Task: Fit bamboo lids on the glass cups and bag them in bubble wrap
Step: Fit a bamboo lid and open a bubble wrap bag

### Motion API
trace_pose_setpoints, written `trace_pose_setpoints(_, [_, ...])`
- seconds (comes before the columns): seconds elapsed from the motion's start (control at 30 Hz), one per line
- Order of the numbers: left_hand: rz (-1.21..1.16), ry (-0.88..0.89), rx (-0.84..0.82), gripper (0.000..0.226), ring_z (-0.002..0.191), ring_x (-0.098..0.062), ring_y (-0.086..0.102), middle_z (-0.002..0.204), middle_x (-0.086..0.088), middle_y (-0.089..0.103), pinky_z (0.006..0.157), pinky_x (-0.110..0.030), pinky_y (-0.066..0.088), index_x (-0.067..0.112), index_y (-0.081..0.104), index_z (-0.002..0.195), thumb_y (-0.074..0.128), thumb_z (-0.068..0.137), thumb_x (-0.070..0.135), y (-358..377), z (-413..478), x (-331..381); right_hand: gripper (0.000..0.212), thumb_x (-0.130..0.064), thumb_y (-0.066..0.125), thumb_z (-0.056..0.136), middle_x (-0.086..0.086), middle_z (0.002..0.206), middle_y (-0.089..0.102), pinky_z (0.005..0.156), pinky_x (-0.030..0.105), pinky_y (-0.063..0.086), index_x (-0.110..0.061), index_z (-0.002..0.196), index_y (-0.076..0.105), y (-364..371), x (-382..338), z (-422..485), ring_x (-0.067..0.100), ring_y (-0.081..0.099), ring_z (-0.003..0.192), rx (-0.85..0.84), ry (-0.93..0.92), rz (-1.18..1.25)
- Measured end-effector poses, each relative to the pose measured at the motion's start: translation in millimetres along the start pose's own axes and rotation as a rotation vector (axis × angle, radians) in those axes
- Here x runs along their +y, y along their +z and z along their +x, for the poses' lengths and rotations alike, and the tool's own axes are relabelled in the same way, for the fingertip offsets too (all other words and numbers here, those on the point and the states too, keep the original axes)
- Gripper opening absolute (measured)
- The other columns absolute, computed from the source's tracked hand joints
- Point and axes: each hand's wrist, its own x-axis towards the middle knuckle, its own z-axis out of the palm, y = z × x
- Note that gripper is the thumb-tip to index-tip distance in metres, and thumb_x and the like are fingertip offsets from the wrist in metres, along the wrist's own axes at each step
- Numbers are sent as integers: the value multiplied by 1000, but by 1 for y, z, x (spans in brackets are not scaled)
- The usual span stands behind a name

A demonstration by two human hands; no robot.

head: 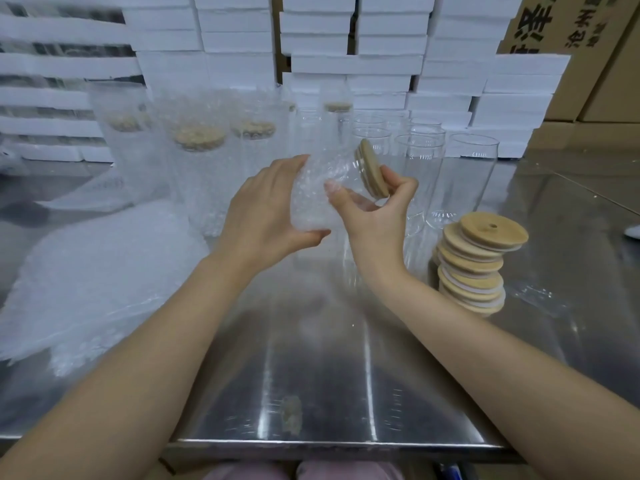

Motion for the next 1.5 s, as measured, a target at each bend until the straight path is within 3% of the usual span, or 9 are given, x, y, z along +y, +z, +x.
trace_pose_setpoints(0.2, [162, 71, 80, 95, 114, -31, 57, 129, -9, 59, 91, -41, 43, 8, 48, 137, 85, 55, 38, -2, 0, 11, 56, -25, 82, 76, -12, 104, 52, 63, 3, 44, -15, 110, 38, 2, 5, 0, -15, 63, 79, -30, 73, -53])
trace_pose_setpoints(0.4, [247, 61, 15, 94, 116, -31, 54, 132, -10, 56, 93, -41, 39, 8, 44, 141, 82, 61, 40, -2, 0, 13, 42, -44, 64, 76, -10, 107, 51, 95, 42, 53, -22, 102, 39, -1, 11, 1, 4, 60, 102, -180, 118, -107])
trace_pose_setpoints(0.6, [199, -13, 82, 99, 118, -30, 53, 134, -12, 54, 92, -41, 42, 7, 35, 146, 79, 67, 49, -3, 3, 13, 24, -25, 47, 83, -9, 111, 57, 83, 32, 56, -25, 107, 49, -12, 8, 16, 0, 62, 96, -280, 20, -86])
trace_pose_setpoints(0.8, [21, -103, 128, 107, 123, -24, 49, 140, -5, 50, 94, -37, 43, 14, 25, 151, 75, 69, 60, -5, 4, 14, 45, 8, 51, 72, 6, 111, 51, 80, 15, 45, -8, 114, 58, -13, -4, 18, -2, 54, 86, -92, -430, -378])
trace_pose_setpoints(0.97, [-125, -159, 68, 107, 125, -7, 46, 142, 10, 47, 98, -21, 40, 21, 25, 149, 74, 66, 65, -3, 4, 19, 43, 12, 53, 79, 7, 115, 41, 80, 27, 46, -12, 114, 49, -17, -15, 23, 14, 54, 91, 95, -643, -254])
trace_pose_setpoints(1.07, [-472, -319, 46, 100, 106, 20, 41, 122, 36, 38, 79, 7, 30, 37, 21, 140, 79, 63, 61, -6, 5, 18, 50, -3, 51, 86, 11, 133, 36, 87, 27, 46, -15, 131, 35, -13, -15, 21, 15, 49, 108, 160, -469, -128])
trace_pose_setpoints(1.23, [-1066, -469, -46, 57, 108, -7, 63, 117, 4, 63, 91, -23, 50, 27, 42, 119, 73, 71, 29, -10, 10, 10, 50, -42, 50, 87, 0, 130, 58, 103, 32, 43, -17, 131, 52, -13, -10, 26, 13, 56, 119, -285, 104, -114])
trace_pose_setpoints(1.33, [-1328, -469, -99, 62, 117, -32, 58, 129, -18, 57, 102, -46, 47, 5, 40, 136, 56, 76, 14, -11, 13, 13, 57, -48, 51, 92, -1, 134, 56, 107, 29, 41, -14, 137, 47, -11, -3, 17, 9, 53, 124, -389, 84, -179])
trace_pose_setpoints(1.5, [-1390, -485, -45, 54, 111, -24, 56, 118, -13, 56, 97, -36, 47, 5, 43, 132, 35, 81, -8, -14, 13, 13, 54, -27, 64, 89, 8, 135, 47, 103, 29, 46, -31, 134, 36, -18, -4, 21, 14, 54, 121, -418, 19, -154])
